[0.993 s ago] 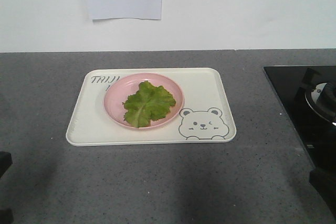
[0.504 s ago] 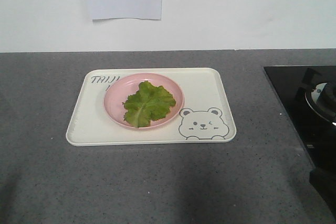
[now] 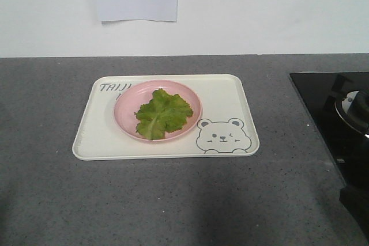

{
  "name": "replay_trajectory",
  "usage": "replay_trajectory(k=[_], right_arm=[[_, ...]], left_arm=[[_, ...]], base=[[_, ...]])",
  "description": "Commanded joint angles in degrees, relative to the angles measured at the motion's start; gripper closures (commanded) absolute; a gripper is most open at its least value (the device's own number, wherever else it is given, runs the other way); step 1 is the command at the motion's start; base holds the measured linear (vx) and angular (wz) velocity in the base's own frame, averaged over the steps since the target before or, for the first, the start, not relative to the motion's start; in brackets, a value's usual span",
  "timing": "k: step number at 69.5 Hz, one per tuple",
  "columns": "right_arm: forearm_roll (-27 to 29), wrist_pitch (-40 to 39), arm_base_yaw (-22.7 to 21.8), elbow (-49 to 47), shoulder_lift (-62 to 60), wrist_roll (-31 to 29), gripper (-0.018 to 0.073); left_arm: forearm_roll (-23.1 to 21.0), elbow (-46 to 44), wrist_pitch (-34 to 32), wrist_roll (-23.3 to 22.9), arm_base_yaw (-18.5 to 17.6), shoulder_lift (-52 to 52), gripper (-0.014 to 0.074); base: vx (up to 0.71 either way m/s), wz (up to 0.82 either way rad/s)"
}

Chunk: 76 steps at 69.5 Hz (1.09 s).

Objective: Transfer vegetables to tray and serve

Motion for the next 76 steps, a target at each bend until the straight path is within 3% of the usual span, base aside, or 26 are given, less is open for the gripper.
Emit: replay_trajectory(k=[1, 64, 72, 76], right_arm=[[0.56, -3.67, -0.29, -1.47, 0.51, -0.21, 0.0565], [-0.38, -3.86, -0.29, -1.47, 0.51, -0.25, 0.0565], [-4.63, -4.32, -0.29, -1.47, -0.69, 0.69, 0.0565], [-8.33, -5.5, -0.29, -0.96, -2.17, 4.33, 0.0565]], left_arm=[[-0.05, 1.25, -3.3, -0.61, -0.09, -0.72, 0.0602], [-0.05, 1.25, -3.31, -0.55, -0.09, -0.72, 0.0602], [-0.05, 1.25, -3.31, -0.55, -0.09, -0.72, 0.0602], [-0.05, 1.25, -3.31, -0.55, -0.09, -0.72, 0.0602]], base=[[0.0, 0.0], [0.0, 0.0], [0.0, 0.0], [0.0, 0.0]])
